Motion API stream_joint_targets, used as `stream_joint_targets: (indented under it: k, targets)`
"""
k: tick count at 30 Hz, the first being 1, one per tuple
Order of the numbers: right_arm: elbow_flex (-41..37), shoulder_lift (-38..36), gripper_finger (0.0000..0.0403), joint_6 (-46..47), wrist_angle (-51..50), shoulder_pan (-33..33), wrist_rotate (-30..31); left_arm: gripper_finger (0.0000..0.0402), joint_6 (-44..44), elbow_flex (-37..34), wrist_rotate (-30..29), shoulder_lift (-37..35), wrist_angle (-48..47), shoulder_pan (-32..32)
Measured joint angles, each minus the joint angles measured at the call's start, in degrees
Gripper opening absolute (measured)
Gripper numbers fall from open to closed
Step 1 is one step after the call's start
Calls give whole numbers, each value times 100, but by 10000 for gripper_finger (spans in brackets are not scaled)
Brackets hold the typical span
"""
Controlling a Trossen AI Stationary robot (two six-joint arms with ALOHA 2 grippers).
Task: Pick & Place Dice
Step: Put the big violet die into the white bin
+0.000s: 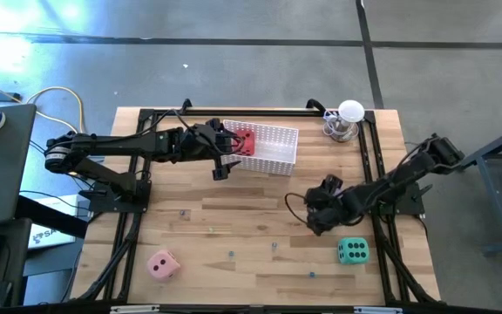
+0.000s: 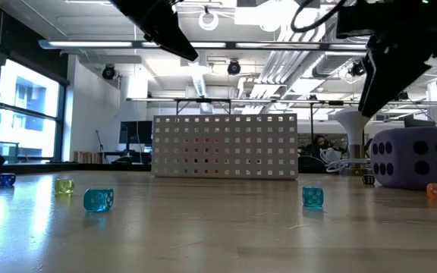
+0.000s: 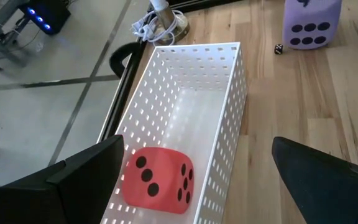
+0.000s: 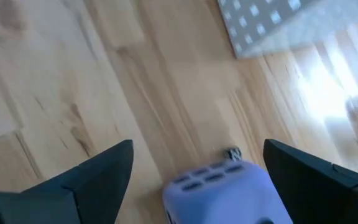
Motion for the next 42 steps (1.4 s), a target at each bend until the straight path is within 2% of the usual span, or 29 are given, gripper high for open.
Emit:
stream_joint_targets:
  k: [3, 8, 16, 23, 32, 42]
  targets:
    - [331, -2, 340, 70, -408, -271, -494, 400, 0, 0, 0, 0, 0, 0]
    - [775, -11, 322, -436, -1095, -550, -1178, 400, 0, 0, 0, 0, -1, 2]
    - [808, -11, 309, -837, -2244, -805, -1200, 400, 0, 0, 0, 0, 0, 2]
    - [807, -11, 309, -1078, -2116, -1294, -2027, 400, 0, -1, 0, 0, -1, 1]
    - [807, -11, 309, -1620, -1867, -1640, -2139, 400, 0, -2, 0, 0, 0, 1]
    - [807, -11, 309, -1769, -1522, -1649, -2437, 400, 0, -2, 0, 0, 0, 0]
